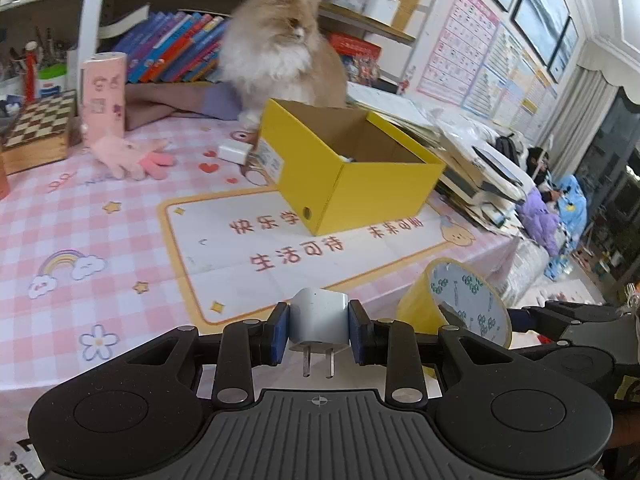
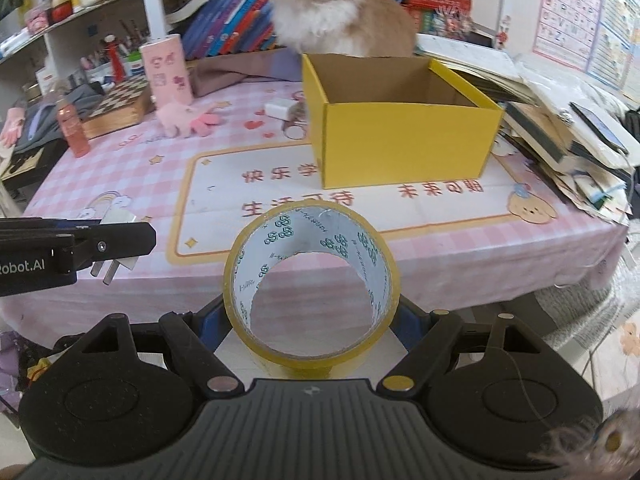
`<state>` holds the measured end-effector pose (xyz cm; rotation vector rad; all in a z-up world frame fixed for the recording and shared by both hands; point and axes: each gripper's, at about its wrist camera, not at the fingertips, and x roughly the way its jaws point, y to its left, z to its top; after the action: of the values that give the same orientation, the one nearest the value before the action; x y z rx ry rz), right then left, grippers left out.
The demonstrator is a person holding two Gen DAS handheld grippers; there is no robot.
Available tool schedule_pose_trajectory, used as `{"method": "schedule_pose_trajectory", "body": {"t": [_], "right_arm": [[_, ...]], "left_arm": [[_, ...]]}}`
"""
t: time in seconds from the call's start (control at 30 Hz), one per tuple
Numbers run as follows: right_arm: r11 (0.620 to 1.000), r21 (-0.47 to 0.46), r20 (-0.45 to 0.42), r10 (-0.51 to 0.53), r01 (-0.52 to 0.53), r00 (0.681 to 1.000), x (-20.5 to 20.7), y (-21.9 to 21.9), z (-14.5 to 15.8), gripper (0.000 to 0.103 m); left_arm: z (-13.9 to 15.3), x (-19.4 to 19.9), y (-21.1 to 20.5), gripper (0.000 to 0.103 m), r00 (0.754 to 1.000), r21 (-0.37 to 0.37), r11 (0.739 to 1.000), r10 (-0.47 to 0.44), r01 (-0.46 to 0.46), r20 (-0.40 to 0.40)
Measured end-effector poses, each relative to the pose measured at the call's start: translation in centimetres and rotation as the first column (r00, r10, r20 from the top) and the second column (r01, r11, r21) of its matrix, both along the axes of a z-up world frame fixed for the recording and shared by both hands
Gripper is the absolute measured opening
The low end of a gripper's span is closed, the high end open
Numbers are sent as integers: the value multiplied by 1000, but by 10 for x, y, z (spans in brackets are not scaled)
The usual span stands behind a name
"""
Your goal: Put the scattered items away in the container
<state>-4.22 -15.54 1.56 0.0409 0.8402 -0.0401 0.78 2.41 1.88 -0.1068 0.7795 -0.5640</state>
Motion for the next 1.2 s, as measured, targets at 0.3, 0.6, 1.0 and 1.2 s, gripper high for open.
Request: {"method": "schedule_pose_trajectory", "body": {"t": [0.3, 0.6, 1.0, 1.2], "right_arm": [[998, -3, -11, -59, 59, 998, -4, -19, -1, 80], [994, -5, -15, -106, 105, 994, -3, -41, -1, 80], [988, -4, -19, -157, 157, 987, -2, -69, -1, 80], [986, 1, -25, -166, 166, 986, 1, -79, -3, 80]], "left_arm": [[-3, 6, -23, 29, 998, 1, 998, -61, 61, -9], [-3, 16, -47, 29, 994, 3, 994, -110, 110, -7], [-4, 25, -77, 29, 986, 11, 986, -168, 168, -5], [-5, 30, -88, 29, 984, 17, 984, -178, 178, -11]]}}
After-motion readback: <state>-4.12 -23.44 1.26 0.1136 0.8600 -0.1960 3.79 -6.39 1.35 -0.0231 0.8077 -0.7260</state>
